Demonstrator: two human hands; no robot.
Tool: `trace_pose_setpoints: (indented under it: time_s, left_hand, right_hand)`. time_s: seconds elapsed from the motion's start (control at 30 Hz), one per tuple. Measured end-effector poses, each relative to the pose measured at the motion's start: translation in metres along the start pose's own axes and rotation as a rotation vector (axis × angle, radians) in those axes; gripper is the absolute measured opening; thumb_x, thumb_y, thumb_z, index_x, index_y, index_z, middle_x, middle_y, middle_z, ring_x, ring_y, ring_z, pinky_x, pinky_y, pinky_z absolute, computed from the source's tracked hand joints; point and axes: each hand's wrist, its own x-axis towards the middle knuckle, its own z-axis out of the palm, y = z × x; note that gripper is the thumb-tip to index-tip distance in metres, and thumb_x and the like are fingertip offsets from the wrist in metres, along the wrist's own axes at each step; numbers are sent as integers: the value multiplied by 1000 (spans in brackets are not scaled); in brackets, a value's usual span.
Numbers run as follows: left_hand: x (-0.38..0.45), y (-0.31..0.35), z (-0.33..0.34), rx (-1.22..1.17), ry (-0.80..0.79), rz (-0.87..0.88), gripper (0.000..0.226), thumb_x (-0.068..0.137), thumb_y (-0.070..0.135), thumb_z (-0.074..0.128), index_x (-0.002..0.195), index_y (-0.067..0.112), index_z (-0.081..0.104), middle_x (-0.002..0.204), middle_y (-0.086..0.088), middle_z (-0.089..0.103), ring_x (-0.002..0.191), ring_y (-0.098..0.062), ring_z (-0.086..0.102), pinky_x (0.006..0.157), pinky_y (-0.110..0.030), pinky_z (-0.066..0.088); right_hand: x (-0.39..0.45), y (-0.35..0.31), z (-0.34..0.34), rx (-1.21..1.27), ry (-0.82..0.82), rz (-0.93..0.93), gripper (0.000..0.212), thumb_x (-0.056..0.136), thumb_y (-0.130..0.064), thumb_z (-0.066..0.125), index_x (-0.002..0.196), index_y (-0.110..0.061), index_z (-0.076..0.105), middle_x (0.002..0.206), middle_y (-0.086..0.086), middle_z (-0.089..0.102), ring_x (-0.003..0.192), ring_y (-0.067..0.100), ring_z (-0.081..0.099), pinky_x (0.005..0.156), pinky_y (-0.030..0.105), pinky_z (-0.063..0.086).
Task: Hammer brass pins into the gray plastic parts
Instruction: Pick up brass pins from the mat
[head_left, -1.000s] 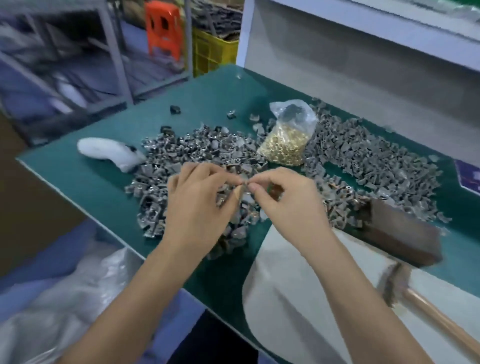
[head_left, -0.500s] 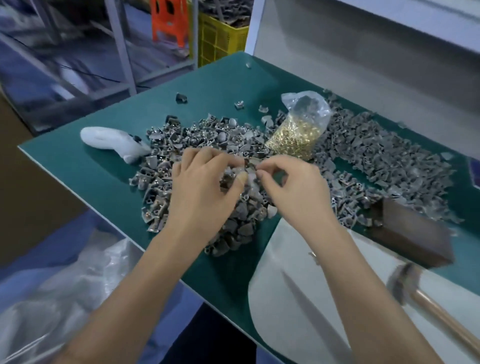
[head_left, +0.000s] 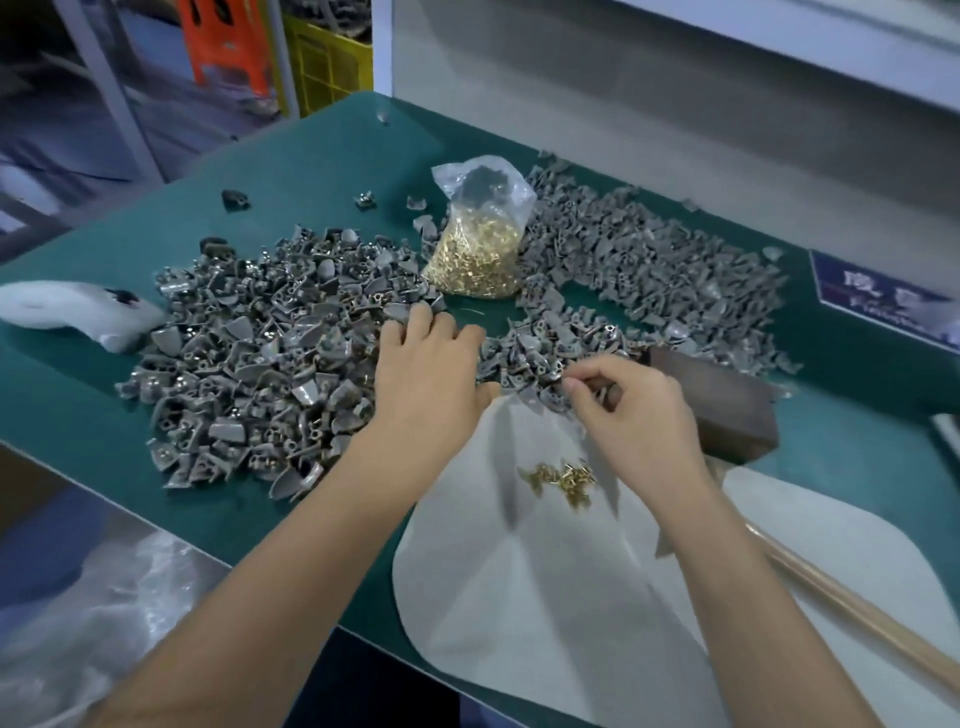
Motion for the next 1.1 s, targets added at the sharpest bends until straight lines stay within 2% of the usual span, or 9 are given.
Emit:
trace_pose_setpoints:
  time_s: [0.17,0.37,0.5,0.57,0.7,0.8,0.93,1.0,1.1]
  left_hand:
    - [14,8,3,45,-76,19,44,97,44,59,138,27,55,128,-2,62,130,-29,38,105,-46,26]
    - [20,10,6,-128,-88,78,35,95,42,67,126,27,63,117,2,66,119,-25,48,98,-43,32]
    - [26,19,11,-189,-70,139,32,93,41,68,122,30,65,111,6,68,114,-22,49,92,-39,31]
    - [27,24,14,-215,-59,154,30,93,39,68,123,31,65,110,9,69,113,-20,49,90,-37,28]
    - [26,30,16,-312,-32,141,33,95,35,66,128,32,61,114,13,70,116,-18,54,97,-38,31]
    - [16,32,16,-357,-1,143,37,95,35,67,130,31,59,119,14,69,116,-17,55,100,-40,34]
    - [1,37,18,-249,91,215,41,91,43,69,130,33,61,122,9,62,118,-20,48,96,-39,32]
    - [-3,43,19,-253,80,252,41,91,47,67,129,33,63,117,8,60,115,-20,46,93,-37,32]
    - [-7,51,21,-243,55,296,37,94,42,63,130,34,64,113,8,58,114,-19,43,91,-35,30]
  right_hand:
    - [-2,-1,4,11,7,-25,9,95,-32,68,96,-38,75,93,-24,72,91,3,65,80,33,57]
    - [-11,3,8,-95,51,-100,12,94,-32,67,103,-36,73,102,-17,71,92,9,64,71,27,44]
    - [-15,1,13,-145,40,-133,28,88,-51,71,112,-37,70,104,-14,66,92,12,64,67,26,40]
    - [-15,-1,16,-193,18,-121,33,86,-55,70,113,-37,70,105,-12,64,93,16,65,67,29,43]
    - [-10,2,11,-247,39,-75,20,95,-40,66,113,-35,71,108,-8,65,96,24,67,73,35,50]
    - [-8,6,6,-243,28,-28,18,97,-31,63,113,-34,72,112,-8,67,100,25,66,78,38,52]
    - [-10,5,-2,-9,202,-54,17,96,-17,63,108,-20,75,104,-1,70,90,20,66,81,41,54]
    - [-9,10,-10,57,286,-68,18,95,-9,60,104,-14,75,100,0,70,88,14,63,84,32,52]
    - [-7,19,-21,49,218,-78,19,93,-4,59,100,-12,75,96,0,71,88,11,61,84,22,48]
